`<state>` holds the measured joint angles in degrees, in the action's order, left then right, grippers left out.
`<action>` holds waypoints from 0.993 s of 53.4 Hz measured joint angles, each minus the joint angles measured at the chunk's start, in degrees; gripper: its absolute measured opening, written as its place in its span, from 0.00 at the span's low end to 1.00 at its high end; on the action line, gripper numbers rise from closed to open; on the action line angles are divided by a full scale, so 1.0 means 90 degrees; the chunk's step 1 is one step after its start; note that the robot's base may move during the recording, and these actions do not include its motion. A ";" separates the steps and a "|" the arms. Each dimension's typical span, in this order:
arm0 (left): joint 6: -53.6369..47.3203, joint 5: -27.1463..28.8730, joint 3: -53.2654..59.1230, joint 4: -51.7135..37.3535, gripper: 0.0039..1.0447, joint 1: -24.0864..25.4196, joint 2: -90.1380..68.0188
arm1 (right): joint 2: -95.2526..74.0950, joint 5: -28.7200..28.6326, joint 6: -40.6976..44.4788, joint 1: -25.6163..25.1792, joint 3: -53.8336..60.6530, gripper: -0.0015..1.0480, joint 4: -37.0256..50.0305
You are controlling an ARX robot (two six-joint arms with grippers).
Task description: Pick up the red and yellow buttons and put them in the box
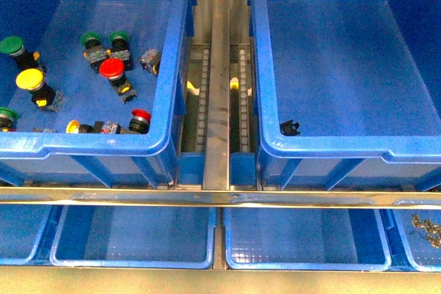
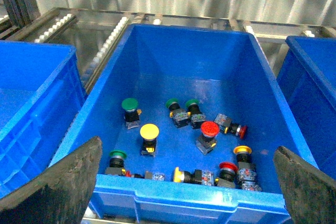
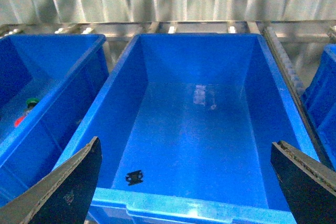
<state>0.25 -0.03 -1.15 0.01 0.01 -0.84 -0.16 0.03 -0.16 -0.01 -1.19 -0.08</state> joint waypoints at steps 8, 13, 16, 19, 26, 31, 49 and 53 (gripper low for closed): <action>0.0000 0.0000 0.0000 0.0000 0.93 0.0000 0.0000 | 0.0000 0.0000 0.0000 0.0000 -0.0002 0.94 0.0000; 0.0000 0.0002 0.0000 0.0000 0.93 0.0000 0.0000 | 0.0000 0.0000 0.0000 0.0000 -0.0002 0.94 0.0000; 0.0002 0.0002 0.0000 0.0000 0.93 0.0000 0.0000 | 0.0000 0.0000 0.0000 0.0000 0.0000 0.94 0.0000; 0.0000 0.0002 0.0000 0.0000 0.93 0.0000 0.0000 | 0.0000 0.0002 0.0000 0.0000 -0.0002 0.94 0.0000; 0.0000 0.0002 0.0000 0.0000 0.93 0.0000 0.0000 | 0.0000 0.0000 0.0000 0.0000 -0.0002 0.94 0.0000; 0.0000 0.0000 0.0000 0.0000 0.93 0.0000 0.0000 | 0.0000 0.0000 0.0000 0.0000 0.0000 0.94 0.0000; 0.0000 0.0000 0.0000 0.0000 0.93 0.0000 0.0000 | 0.0000 0.0002 0.0000 0.0000 -0.0002 0.94 0.0000; 0.0000 0.0002 0.0000 0.0000 0.93 0.0000 0.0000 | 0.0000 0.0002 0.0000 0.0000 -0.0002 0.94 0.0000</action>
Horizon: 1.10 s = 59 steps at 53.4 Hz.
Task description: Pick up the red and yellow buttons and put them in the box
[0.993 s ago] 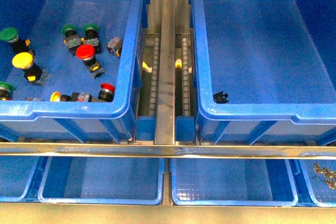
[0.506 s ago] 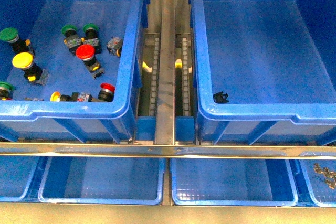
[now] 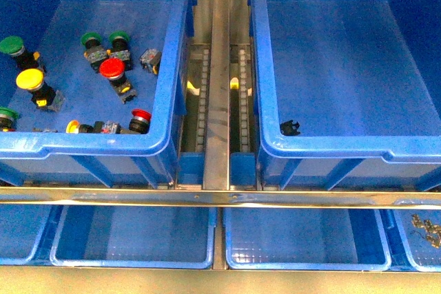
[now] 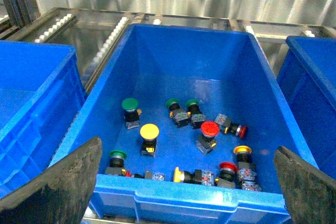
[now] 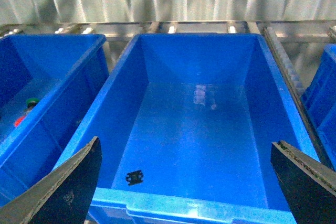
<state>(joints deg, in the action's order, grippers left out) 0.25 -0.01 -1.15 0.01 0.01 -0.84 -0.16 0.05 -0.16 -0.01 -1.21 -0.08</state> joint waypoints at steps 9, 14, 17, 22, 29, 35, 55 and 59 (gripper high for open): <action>0.0551 0.1185 -0.0488 0.1273 0.93 -0.0396 -0.0670 | 0.0000 -0.0002 0.0000 0.0000 0.0000 0.94 0.0000; 0.1275 0.2307 -0.1392 0.2511 0.93 -0.0612 -0.2331 | 0.0002 -0.0010 0.0000 0.0000 0.0002 0.94 0.0000; 0.1341 0.2249 -0.1693 0.2382 0.93 -0.0449 -0.2990 | 0.0000 -0.0005 0.0000 0.0000 0.0000 0.94 0.0000; 0.1265 0.1671 -0.2149 0.1899 0.93 0.0044 -0.3825 | 0.0000 -0.0005 0.0000 0.0000 0.0000 0.94 0.0000; 0.0590 0.0440 -0.2623 0.1134 0.93 0.0454 -0.4845 | 0.0002 -0.0002 0.0000 0.0000 0.0002 0.94 0.0000; -0.0296 -0.0663 -0.3150 0.0347 0.93 0.0663 -0.6188 | 0.0000 -0.0005 0.0000 0.0000 0.0002 0.94 0.0000; -0.1319 -0.1498 -0.5251 -0.0134 0.93 0.0153 -1.0161 | 0.0000 -0.0005 0.0000 0.0000 0.0002 0.94 0.0000; -0.1406 -0.1552 -0.5544 -0.0141 0.93 0.0039 -1.0608 | 0.0000 -0.0005 0.0000 0.0000 0.0002 0.94 0.0000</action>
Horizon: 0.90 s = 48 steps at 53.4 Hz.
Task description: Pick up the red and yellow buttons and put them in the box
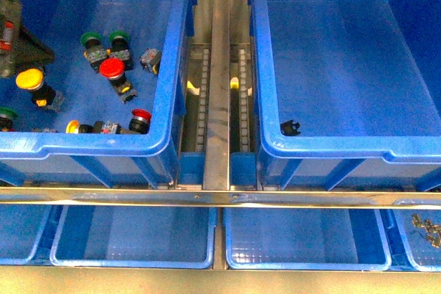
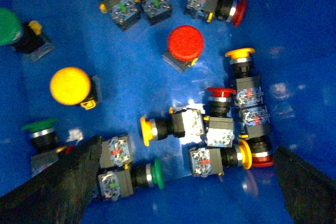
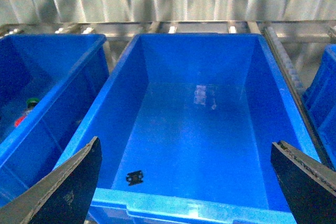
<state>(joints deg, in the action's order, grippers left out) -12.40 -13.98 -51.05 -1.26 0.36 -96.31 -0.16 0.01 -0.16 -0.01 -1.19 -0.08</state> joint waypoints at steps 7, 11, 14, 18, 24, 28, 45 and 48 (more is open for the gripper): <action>-0.0211 -0.0007 -0.0549 0.0005 0.93 -0.0070 -0.0726 | 0.0000 0.0002 0.0000 0.0000 0.0000 0.94 0.0000; -0.0299 0.0024 -0.0799 0.0005 0.93 -0.0068 -0.1044 | 0.0000 0.0000 0.0000 0.0000 -0.0002 0.94 0.0000; -0.0342 0.0015 -0.1086 0.0015 0.93 -0.0063 -0.1406 | 0.0000 0.0000 0.0000 0.0000 0.0000 0.94 0.0000; -0.0362 0.0002 -0.1379 0.0032 0.93 -0.0058 -0.1761 | 0.0000 0.0000 0.0000 0.0000 0.0000 0.94 0.0000; -0.0359 -0.0005 -0.1758 0.0083 0.93 -0.0061 -0.2225 | 0.0000 0.0000 0.0000 0.0000 0.0000 0.94 0.0000; -0.0362 -0.0029 -0.1970 0.0107 0.93 -0.0087 -0.2511 | 0.0000 0.0000 0.0000 0.0000 0.0000 0.94 0.0000; -0.0340 -0.0068 -0.2885 0.0223 0.93 -0.0287 -0.3490 | 0.0000 0.0002 0.0000 0.0000 -0.0002 0.94 0.0000; -0.0330 -0.0066 -0.3045 0.0257 0.93 -0.0308 -0.3619 | 0.0000 0.0000 0.0000 0.0000 0.0000 0.94 0.0000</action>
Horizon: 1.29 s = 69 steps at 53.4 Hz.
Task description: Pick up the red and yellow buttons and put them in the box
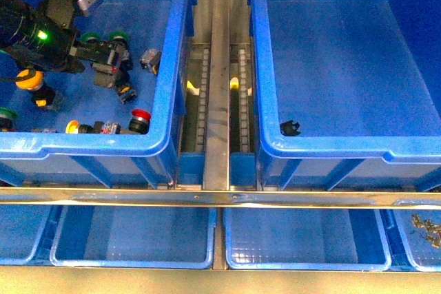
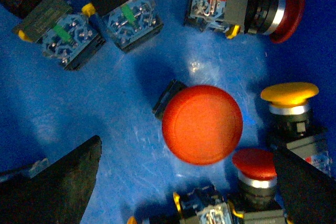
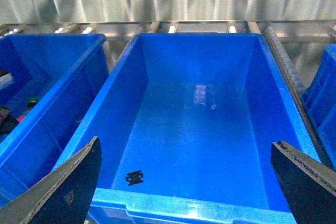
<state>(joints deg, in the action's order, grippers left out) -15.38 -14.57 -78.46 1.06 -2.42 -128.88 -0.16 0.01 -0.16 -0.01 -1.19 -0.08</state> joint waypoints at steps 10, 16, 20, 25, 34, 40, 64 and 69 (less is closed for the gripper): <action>0.0032 0.0017 -0.0444 0.0151 0.93 -0.0046 -0.0379 | 0.0000 0.0000 0.0000 0.0000 0.0000 0.94 0.0000; 0.0032 0.0005 -0.0588 0.0206 0.93 -0.0061 -0.0474 | 0.0000 0.0000 0.0000 0.0000 0.0000 0.94 0.0000; 0.0046 -0.0017 -0.0641 0.0219 0.93 -0.0066 -0.0483 | 0.0000 0.0000 0.0000 0.0000 -0.0002 0.94 0.0000; 0.0051 -0.0029 -0.0648 0.0219 0.93 -0.0066 -0.0483 | 0.0000 0.0000 0.0000 0.0000 0.0000 0.94 0.0000; 0.0075 -0.0034 -0.0648 0.0228 0.72 -0.0066 -0.0488 | 0.0000 0.0000 0.0000 0.0000 0.0000 0.94 0.0000; 0.0134 -0.0053 -0.0648 0.0260 0.57 -0.0053 -0.0488 | 0.0000 0.0000 0.0000 0.0000 -0.0002 0.94 0.0000; 0.0481 -0.0109 -0.0510 0.0044 0.33 0.0114 -0.0437 | 0.0000 0.0000 0.0000 0.0000 0.0000 0.94 0.0000; 0.0709 -0.0214 -0.0304 -0.0107 0.32 0.0187 -0.0306 | 0.0000 0.0000 0.0000 0.0000 -0.0002 0.94 0.0000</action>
<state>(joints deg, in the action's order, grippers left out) -8.99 -16.49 -81.19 0.10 -0.73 -131.63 -0.16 0.01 -0.16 -0.01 -1.21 -0.08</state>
